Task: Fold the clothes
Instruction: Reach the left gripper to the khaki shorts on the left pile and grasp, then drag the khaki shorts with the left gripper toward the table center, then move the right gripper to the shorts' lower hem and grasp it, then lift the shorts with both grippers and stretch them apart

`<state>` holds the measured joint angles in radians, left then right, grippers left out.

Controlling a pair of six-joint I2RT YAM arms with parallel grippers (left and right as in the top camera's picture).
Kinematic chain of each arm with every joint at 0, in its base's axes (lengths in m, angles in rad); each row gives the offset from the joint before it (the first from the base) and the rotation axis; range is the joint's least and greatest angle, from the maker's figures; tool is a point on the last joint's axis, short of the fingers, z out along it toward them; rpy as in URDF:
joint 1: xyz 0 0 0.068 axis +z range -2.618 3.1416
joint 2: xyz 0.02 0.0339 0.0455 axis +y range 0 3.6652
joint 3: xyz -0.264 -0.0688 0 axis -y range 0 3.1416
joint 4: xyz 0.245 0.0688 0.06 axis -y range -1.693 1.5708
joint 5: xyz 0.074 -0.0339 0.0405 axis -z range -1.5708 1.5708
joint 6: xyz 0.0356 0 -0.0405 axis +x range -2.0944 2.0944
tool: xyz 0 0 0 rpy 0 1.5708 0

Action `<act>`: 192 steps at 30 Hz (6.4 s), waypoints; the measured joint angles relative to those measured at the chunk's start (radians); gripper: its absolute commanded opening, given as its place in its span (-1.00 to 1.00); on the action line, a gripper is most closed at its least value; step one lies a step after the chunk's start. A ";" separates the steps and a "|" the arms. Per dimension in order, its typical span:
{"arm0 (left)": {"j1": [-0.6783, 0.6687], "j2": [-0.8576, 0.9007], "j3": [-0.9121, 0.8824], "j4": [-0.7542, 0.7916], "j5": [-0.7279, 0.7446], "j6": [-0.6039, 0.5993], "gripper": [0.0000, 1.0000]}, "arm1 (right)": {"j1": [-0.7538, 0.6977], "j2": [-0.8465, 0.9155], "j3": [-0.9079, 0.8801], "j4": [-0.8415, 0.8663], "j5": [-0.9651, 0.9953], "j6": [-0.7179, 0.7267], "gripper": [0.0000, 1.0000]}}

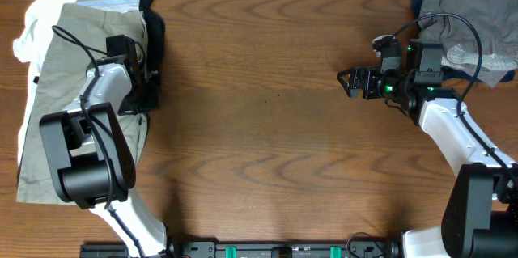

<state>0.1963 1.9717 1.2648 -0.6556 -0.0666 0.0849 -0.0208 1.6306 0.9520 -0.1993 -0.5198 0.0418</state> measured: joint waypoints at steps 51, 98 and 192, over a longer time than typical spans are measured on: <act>-0.638 -0.134 0.068 0.546 0.255 -0.444 0.96 | -0.234 -0.214 0.001 -0.123 -0.072 0.030 0.75; -0.108 0.151 0.108 0.544 0.251 -0.212 -0.88 | 0.224 -0.154 0.001 -0.244 0.154 0.002 0.55; -0.165 -1.019 0.110 0.307 0.272 -0.269 -0.88 | 0.092 -0.185 1.327 -1.229 0.414 -0.138 -0.98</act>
<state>0.0315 0.9527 1.3750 -0.3489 0.2050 -0.1837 0.0715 1.4456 2.2791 -1.4284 -0.1059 -0.0963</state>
